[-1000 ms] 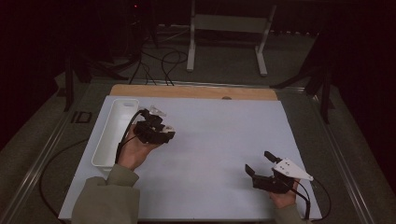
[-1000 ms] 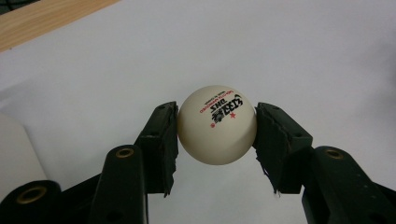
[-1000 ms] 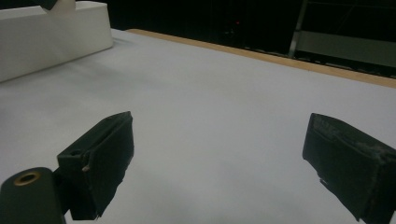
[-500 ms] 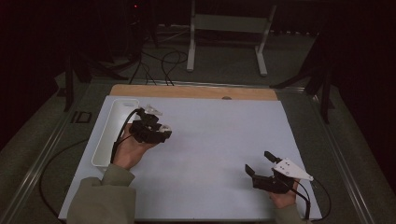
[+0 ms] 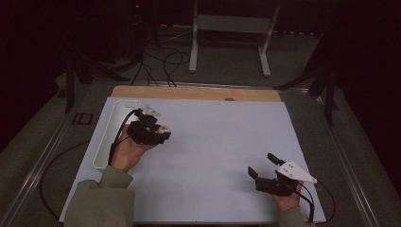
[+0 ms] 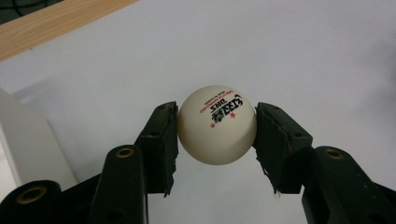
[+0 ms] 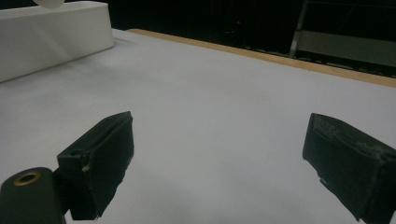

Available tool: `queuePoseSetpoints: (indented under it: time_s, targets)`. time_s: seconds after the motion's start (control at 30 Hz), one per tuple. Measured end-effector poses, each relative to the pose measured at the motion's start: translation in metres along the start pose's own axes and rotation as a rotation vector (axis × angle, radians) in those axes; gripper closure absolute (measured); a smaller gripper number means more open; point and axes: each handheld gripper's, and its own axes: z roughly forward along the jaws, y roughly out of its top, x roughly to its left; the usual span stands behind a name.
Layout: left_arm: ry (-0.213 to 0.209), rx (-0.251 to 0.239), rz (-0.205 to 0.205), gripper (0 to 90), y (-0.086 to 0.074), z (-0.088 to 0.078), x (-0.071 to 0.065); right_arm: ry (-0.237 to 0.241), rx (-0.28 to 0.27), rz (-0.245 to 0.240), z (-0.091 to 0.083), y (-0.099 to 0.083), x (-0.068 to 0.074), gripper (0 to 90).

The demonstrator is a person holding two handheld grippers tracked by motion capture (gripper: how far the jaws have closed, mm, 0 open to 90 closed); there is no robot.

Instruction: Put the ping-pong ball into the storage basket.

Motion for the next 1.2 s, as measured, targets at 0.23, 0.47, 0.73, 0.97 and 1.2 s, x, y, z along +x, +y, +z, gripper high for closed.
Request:
queuePoseSetpoints:
  time_s: [0.23, 0.47, 0.73, 0.97, 1.2]
  targets:
    - [-0.003, 0.003, 0.007, 50.9, -0.001, -0.002, 0.002, 0.003, 0.001, -0.001, 0.0, 0.0, 0.0, 8.7]
    - [-0.002, 0.006, 0.015, 50.9, -0.002, -0.006, 0.005, 0.002, 0.0, 0.0, 0.0, 0.0, 0.0, 8.7]
    - [-0.013, 0.003, 0.02, 50.9, -0.004, -0.01, 0.009, 0.001, 0.0, -0.002, 0.0, 0.0, 0.0, 8.7]
    - [-0.015, 0.002, 0.027, 50.9, -0.006, -0.013, 0.012, 0.002, 0.0, -0.001, 0.0, 0.0, 0.0, 8.7]
    - [-0.007, 0.009, 0.03, 50.9, -0.008, -0.016, 0.016, 0.0, -0.001, -0.002, 0.0, 0.0, 0.0, 8.7]
